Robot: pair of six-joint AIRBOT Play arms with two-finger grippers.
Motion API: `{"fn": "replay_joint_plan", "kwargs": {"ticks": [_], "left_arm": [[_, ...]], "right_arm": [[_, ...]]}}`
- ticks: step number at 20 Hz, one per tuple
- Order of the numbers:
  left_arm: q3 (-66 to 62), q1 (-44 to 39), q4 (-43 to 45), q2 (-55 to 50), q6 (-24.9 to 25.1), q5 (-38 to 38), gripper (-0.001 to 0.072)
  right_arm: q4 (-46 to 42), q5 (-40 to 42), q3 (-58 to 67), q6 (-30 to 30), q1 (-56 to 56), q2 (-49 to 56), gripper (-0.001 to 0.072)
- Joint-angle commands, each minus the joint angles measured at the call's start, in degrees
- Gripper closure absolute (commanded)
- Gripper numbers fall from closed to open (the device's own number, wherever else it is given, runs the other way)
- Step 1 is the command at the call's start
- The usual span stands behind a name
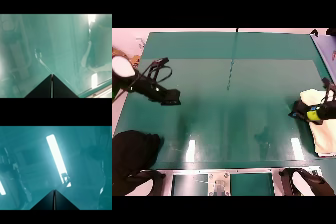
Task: Fold the shirts.
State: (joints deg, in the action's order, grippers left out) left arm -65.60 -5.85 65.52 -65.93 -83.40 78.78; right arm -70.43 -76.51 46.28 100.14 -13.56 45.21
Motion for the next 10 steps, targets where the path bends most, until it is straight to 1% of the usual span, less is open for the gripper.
{"fn": "replay_joint_plan", "kwargs": {"ticks": [1, 4, 10], "left_arm": [[6.54, -0.76, 0.02, 4.68, -0.17, -1.09, 0.0688], [6.56, -0.76, -0.17, 4.68, -1.01, 3.32, 0.0688], [6.56, -0.76, -0.20, 4.68, -1.01, 3.08, 0.0688]], "right_arm": [[0.57, 1.57, -5.38, 0.52, 4.68, -4.74, 0.0700], [0.57, 1.53, -5.46, 0.52, 4.68, -4.66, 0.0700], [0.57, 1.53, -5.46, 0.52, 4.68, -4.63, 0.0700]]}}
